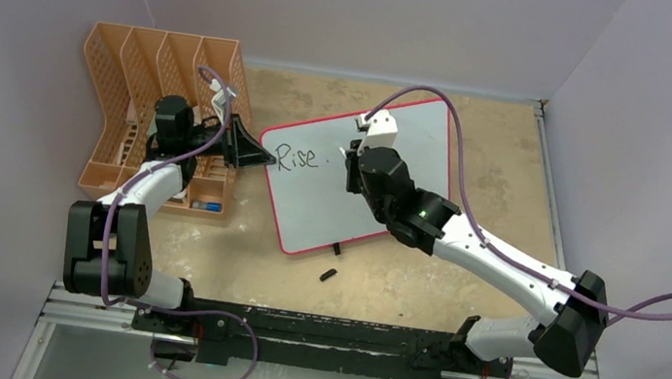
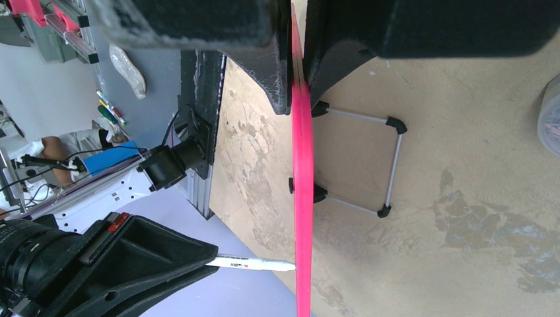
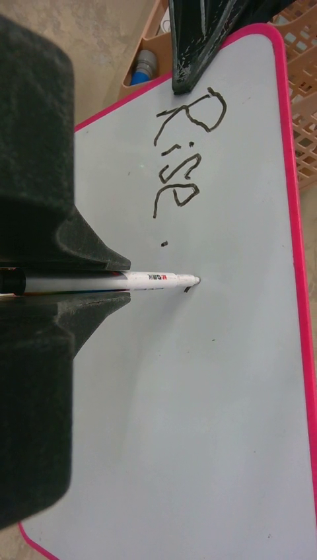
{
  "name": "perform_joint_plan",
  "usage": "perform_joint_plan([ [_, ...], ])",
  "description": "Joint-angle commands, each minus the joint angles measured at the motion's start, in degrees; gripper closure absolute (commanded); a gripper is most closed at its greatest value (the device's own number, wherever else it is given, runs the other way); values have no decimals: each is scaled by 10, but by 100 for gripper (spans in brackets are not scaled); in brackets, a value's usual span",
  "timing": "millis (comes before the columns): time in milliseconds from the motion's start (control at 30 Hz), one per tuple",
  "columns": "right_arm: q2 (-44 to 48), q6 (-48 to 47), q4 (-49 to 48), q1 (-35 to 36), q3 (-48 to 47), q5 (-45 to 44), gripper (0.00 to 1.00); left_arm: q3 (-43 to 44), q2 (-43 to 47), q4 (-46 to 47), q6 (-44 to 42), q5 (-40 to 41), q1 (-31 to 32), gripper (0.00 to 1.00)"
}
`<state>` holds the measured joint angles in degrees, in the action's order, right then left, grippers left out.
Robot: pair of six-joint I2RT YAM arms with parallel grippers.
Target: Write a sentence on the whiteboard
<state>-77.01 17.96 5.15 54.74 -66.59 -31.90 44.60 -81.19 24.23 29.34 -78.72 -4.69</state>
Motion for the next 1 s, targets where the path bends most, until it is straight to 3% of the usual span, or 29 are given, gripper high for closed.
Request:
perform_joint_plan([
  [0,-5,-8,-28,-1,-30,-2,100,13,8,-8,-17,-1,12,100],
  [967,0,-8,31,0,-18,20,100,14,7,-9,-17,2,12,100],
])
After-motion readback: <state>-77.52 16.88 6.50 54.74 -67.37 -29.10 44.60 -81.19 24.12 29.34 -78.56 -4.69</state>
